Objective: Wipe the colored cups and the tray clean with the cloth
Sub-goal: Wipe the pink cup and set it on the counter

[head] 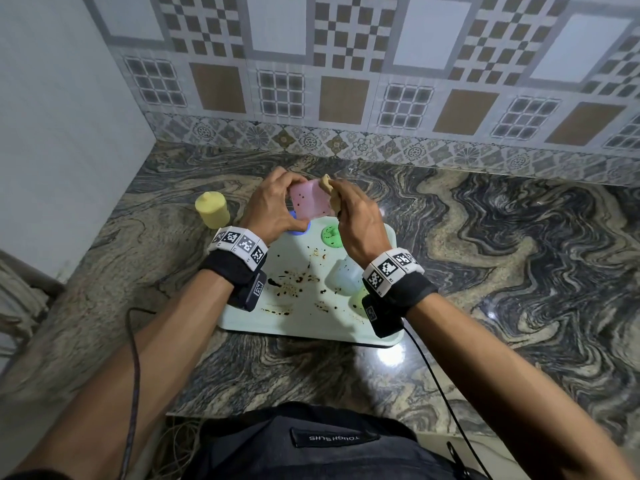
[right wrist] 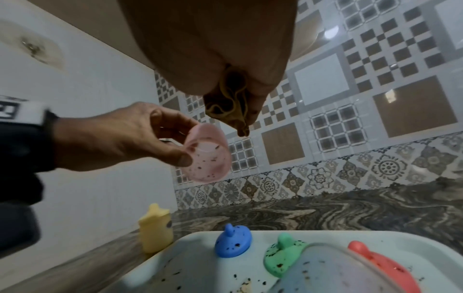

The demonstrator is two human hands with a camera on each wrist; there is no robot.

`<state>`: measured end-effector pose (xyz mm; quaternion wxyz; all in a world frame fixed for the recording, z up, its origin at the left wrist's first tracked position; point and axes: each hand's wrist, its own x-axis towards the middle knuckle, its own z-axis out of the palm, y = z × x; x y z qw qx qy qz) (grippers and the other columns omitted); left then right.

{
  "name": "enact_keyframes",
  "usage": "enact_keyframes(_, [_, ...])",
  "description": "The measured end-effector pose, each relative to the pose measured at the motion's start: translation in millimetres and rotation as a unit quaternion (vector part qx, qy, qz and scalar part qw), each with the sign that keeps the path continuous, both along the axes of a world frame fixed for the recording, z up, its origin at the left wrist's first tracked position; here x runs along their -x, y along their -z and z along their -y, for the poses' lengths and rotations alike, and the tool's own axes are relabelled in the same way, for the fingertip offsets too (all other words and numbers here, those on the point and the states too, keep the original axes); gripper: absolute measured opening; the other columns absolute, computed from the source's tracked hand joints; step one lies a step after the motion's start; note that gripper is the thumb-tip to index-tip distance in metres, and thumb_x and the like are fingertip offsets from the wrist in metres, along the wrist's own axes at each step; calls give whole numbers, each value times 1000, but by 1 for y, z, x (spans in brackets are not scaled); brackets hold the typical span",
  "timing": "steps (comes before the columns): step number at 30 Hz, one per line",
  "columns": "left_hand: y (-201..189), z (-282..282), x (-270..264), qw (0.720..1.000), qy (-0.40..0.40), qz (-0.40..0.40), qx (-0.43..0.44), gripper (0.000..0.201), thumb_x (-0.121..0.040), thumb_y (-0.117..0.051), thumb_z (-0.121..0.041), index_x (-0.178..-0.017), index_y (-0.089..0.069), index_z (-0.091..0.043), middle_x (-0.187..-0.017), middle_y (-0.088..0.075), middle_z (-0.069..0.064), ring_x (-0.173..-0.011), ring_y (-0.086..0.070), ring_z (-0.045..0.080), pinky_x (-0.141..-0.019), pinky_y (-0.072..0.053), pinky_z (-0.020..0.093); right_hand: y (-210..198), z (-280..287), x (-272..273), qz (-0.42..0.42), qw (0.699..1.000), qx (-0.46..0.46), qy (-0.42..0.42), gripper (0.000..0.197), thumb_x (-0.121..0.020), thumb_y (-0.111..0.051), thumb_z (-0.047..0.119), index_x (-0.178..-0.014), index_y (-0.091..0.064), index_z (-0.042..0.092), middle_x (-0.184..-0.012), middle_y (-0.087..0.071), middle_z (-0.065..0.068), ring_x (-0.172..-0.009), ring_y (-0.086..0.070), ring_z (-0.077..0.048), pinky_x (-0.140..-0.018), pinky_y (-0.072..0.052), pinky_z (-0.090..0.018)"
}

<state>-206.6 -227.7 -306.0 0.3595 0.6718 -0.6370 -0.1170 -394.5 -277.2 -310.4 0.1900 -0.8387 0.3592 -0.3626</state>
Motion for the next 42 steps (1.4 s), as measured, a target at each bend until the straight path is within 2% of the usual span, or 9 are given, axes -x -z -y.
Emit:
enact_keyframes(8, [-7, 8, 8, 994, -65, -84, 30, 68, -50, -91, -24, -111, -62, -12, -111, -56, 3, -96, -60, 16, -81, -57, 28, 7, -9, 0, -15, 999, 13, -33, 45, -103, -47, 7, -147, -49, 14, -157, -39, -11, -133, -53, -32, -99, -51, -40])
enact_keyframes(14, [-7, 4, 0, 993, -55, -106, 19, 72, -50, -94, -22, -114, -61, -14, -114, -58, 1, -99, -59, 14, -82, -57, 24, 2, 8, 7, -10, 998, -48, 31, 55, -99, -27, 35, -141, -56, 15, -142, -58, -11, -120, -62, -32, -100, -52, -43])
enact_keyframes(21, [-9, 5, 0, 989, -63, -132, 28, 70, -51, -93, -17, -113, -61, -14, -114, -58, 4, -100, -61, 17, -82, -58, 28, 5, 0, 3, -18, 996, 67, -53, 38, -96, -50, -4, -130, -61, 11, -146, -53, -9, -115, -64, -33, -86, -59, -44])
enact_keyframes(23, [-8, 4, -1, 986, -65, -150, 33, 71, -51, -94, -19, -114, -61, -15, -114, -59, 3, -101, -60, 17, -82, -58, 28, 2, 8, 4, -16, 999, 36, -16, 35, -99, -47, 1, -130, -62, 5, -139, -59, -14, -109, -67, -32, -88, -58, -45])
enact_keyframes(27, [-4, -1, -3, 988, -50, -143, 12, 71, -51, -93, -19, -114, -60, -16, -115, -59, 2, -101, -59, 14, -85, -57, 30, -19, 15, 5, 35, 998, -25, 41, 33, -98, -43, 3, -122, -66, 7, -97, -70, -8, -79, -61, -18, -68, -49, -31])
enact_keyframes(32, [-8, -1, 9, 968, -8, -248, 26, 73, -50, -90, -22, -115, -59, -13, -114, -62, 7, -107, -62, 17, -88, -57, 28, -35, -4, -11, 34, 996, -81, -27, 43, -101, -40, 15, -142, -55, 19, -130, -67, -5, -110, -65, -21, -94, -51, -29])
enact_keyframes(35, [-10, -4, 8, 945, 2, -325, 21, 66, -55, -90, -4, -111, -61, -21, -114, -64, 10, -111, -62, 20, -91, -56, 33, -35, -1, -12, 44, 990, -133, -36, 41, -106, -39, 28, -146, -48, 33, -130, -67, -2, -111, -65, -19, -94, -52, -33])
enact_keyframes(39, [-10, -8, 2, 920, 1, -391, 27, 51, -62, -88, -4, -104, -64, -19, -106, -67, 6, -99, -65, 16, -90, -54, 35, -22, 7, -13, 141, 951, -273, -41, 44, -102, -41, 32, -144, -53, 22, -126, -68, -5, -106, -66, -16, -91, -55, -39])
enact_keyframes(42, [-17, -8, 0, 914, 10, -405, 1, 68, -65, -86, -2, -125, -54, -11, -111, -63, 9, -102, -64, 19, -92, -55, 35, -19, 6, -13, 174, 939, -295, -37, 45, -101, -41, 32, -141, -55, 22, -124, -67, 5, -105, -65, -10, -94, -54, -39])
